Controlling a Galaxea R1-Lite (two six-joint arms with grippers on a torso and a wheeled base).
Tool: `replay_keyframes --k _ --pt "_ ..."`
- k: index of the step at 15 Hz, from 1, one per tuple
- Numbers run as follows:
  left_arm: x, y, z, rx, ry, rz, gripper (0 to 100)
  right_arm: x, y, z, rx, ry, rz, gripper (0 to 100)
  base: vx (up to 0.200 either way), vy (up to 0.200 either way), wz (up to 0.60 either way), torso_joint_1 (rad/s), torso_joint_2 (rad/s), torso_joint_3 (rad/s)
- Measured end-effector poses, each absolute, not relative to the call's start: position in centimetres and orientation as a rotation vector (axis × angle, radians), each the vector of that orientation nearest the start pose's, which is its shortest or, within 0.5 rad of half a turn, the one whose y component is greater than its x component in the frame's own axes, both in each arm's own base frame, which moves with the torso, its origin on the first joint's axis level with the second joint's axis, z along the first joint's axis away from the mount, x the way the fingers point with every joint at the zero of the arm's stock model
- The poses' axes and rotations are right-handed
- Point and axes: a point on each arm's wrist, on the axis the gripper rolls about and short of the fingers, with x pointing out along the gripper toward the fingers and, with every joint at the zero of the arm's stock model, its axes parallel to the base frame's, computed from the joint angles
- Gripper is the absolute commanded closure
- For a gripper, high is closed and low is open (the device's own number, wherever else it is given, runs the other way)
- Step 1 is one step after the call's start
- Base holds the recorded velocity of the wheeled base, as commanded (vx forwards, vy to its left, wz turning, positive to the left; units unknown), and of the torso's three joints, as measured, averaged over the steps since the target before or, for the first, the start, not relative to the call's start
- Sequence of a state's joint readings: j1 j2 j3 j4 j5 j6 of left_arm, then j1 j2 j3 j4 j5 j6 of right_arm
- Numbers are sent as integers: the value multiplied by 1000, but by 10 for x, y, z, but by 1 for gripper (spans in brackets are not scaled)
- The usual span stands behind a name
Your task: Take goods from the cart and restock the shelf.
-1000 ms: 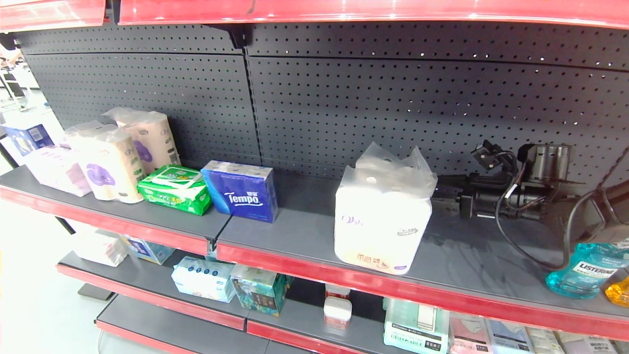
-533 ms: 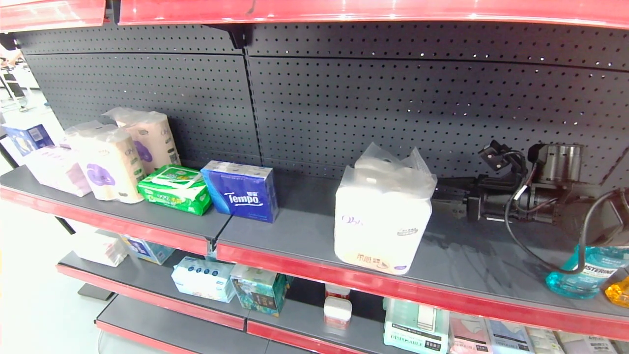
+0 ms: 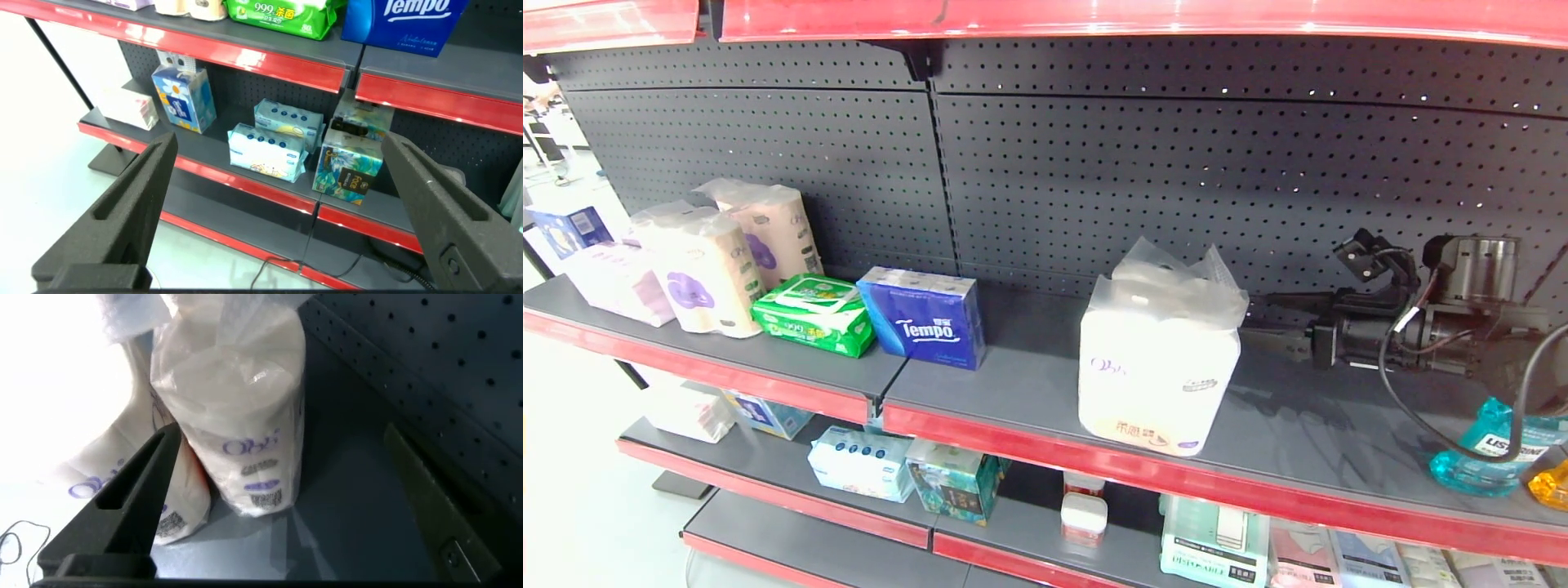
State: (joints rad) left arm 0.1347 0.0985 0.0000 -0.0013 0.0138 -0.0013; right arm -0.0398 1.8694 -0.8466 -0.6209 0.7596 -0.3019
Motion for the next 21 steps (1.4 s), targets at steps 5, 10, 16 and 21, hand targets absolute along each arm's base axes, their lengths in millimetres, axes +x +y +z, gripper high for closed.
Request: replay_keyframes --k 5,10,16,21 --pt "-15 -2 77 -7 97 148 0 323 -3 147 -143 263 687 0 0 0 0 0 0 0" --pt "-15 -2 77 -7 97 148 0 311 -6 152 -160 270 610 0 0 0 0 0 0 0" --pt "-15 -2 77 -7 97 148 0 301 -4 158 -192 279 504 0 0 0 0 0 0 0" --pt "-15 -2 77 -7 97 148 0 292 6 158 -208 299 442 0 0 0 0 0 0 0"
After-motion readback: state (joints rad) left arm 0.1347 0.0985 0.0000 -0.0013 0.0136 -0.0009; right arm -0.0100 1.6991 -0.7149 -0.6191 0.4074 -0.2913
